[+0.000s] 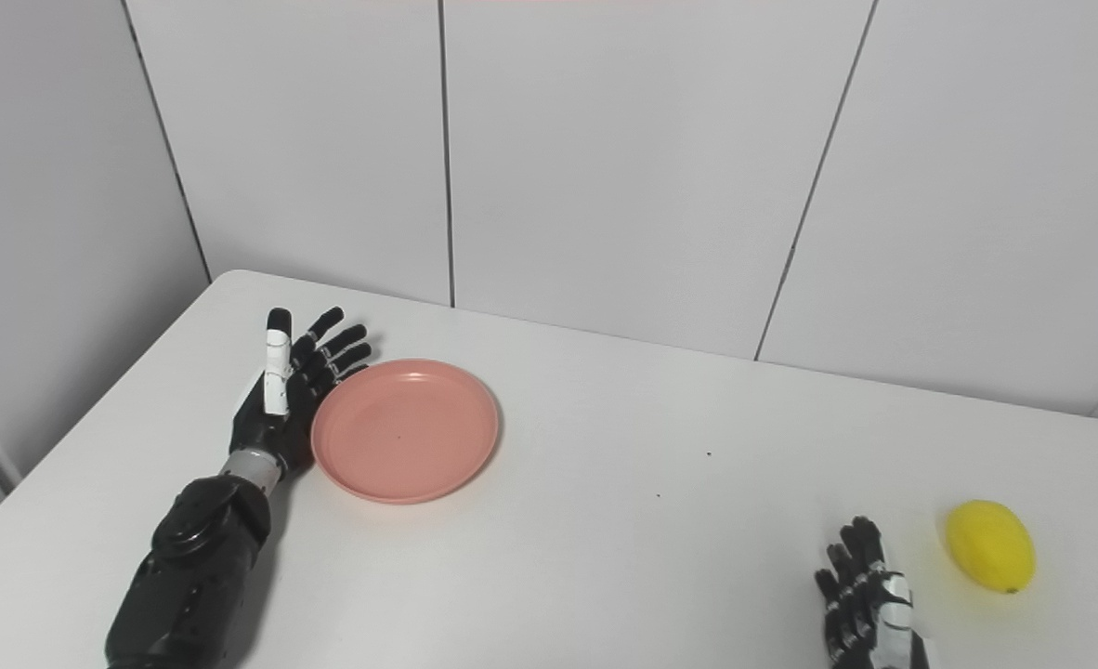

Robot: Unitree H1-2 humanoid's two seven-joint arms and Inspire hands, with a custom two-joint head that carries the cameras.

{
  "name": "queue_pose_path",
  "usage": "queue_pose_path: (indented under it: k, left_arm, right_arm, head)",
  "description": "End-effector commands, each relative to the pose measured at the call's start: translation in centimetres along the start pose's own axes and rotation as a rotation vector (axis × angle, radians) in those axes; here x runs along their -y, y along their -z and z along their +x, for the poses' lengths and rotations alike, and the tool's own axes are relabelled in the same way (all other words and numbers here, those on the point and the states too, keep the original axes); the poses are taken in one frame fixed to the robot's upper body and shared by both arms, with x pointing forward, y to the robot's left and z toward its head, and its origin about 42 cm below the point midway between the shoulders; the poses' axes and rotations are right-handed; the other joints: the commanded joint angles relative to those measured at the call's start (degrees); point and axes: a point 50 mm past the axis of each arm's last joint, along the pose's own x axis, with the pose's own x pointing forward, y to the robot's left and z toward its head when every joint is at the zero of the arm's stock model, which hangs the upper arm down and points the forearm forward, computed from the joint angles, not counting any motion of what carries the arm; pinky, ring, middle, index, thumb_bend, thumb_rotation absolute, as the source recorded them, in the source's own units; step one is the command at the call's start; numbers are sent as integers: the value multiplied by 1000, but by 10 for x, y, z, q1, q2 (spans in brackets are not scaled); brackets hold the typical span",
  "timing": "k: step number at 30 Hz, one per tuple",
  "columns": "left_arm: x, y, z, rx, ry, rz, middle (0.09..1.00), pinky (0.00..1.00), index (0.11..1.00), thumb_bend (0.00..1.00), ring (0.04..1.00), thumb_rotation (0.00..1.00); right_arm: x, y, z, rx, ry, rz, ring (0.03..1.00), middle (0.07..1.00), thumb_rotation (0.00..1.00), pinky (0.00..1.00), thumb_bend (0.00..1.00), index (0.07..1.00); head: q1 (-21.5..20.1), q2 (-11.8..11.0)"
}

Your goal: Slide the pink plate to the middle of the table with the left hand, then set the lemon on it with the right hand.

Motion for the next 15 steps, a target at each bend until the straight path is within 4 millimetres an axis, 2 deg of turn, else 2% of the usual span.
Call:
queue_pose_path:
  k: [1, 15]
  left_arm:
    - [6, 25, -7, -77, 0, -33, 867, 876, 907, 997, 874, 973]
    - [43, 50, -14, -87, 26, -52, 862, 862, 906, 960, 870, 956]
  right_arm:
    - [-3, 6, -4, -16, -6, 16, 999, 984, 989, 1000, 672, 964]
    - [-7, 6, -3, -9, -13, 7, 1000, 983, 989, 1000, 673, 958]
  head:
    - [-1, 2]
    - [-7, 5]
